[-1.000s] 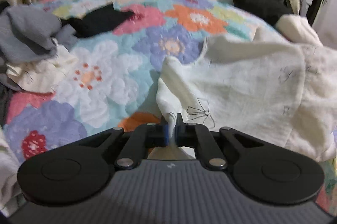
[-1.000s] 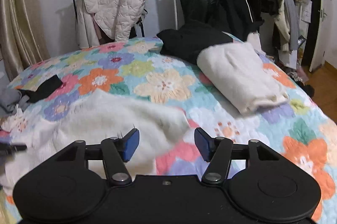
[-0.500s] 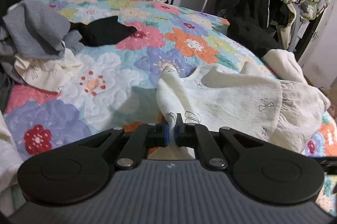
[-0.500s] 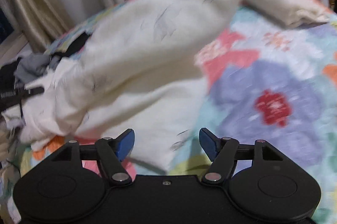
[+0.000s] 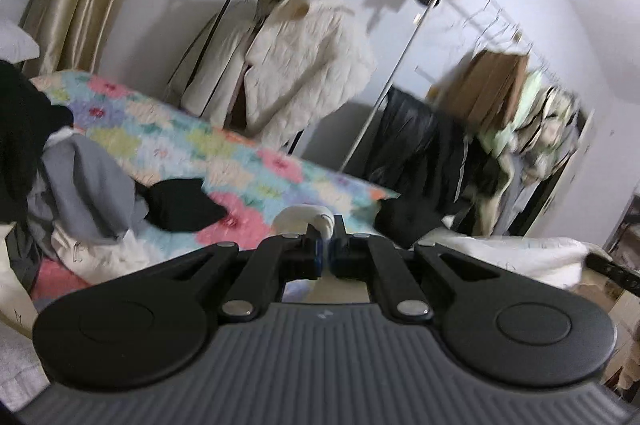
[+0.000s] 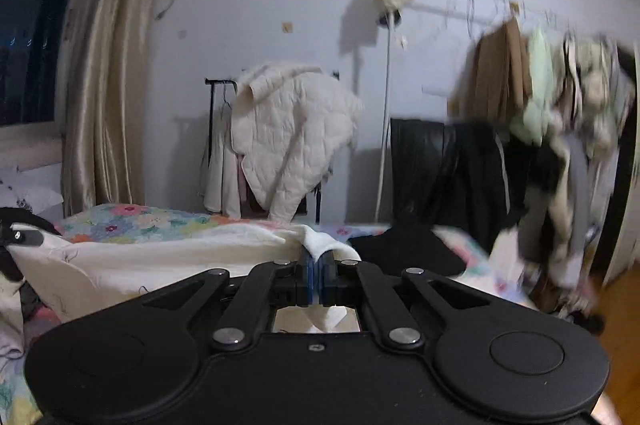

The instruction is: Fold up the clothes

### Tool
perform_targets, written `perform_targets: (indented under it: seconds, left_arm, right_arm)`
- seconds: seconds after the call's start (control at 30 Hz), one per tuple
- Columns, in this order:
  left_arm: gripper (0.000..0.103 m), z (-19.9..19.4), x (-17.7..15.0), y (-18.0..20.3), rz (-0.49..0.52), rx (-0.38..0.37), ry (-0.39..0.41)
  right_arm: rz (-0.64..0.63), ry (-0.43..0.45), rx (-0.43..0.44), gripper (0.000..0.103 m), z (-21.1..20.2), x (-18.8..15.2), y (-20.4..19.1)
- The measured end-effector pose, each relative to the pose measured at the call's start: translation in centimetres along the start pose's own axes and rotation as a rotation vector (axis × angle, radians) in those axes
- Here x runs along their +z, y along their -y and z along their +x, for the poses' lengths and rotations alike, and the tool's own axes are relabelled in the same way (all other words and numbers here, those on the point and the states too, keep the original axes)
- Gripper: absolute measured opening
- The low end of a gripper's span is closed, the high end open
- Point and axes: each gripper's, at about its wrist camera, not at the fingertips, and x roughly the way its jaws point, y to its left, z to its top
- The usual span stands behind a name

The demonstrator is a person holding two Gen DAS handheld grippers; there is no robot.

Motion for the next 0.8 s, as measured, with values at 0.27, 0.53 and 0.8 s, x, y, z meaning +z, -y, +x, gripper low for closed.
perform_targets:
  seconds: [0.27,0.53,0.8]
  left_arm:
    - [0.003,0.0,-6.7,-2.3,-0.024,0.127,-0.303]
    - [0.003,-2.5,-7.6,-4.1,-0.042,0.185,-0.312]
    - [0.009,-2.9,-7.7,-5.5,-0.069,0.165,-0.411]
  right_arm:
    - [0.122,-0.611,0.093,0.002,2.6,-13.3,-1.0]
    - [0.174,-0.734,0.264,0.003,2.3,-13.5,-2.3]
    - [0.191,-0.89,0.193,0.003,0.4,-16.6,-0.7]
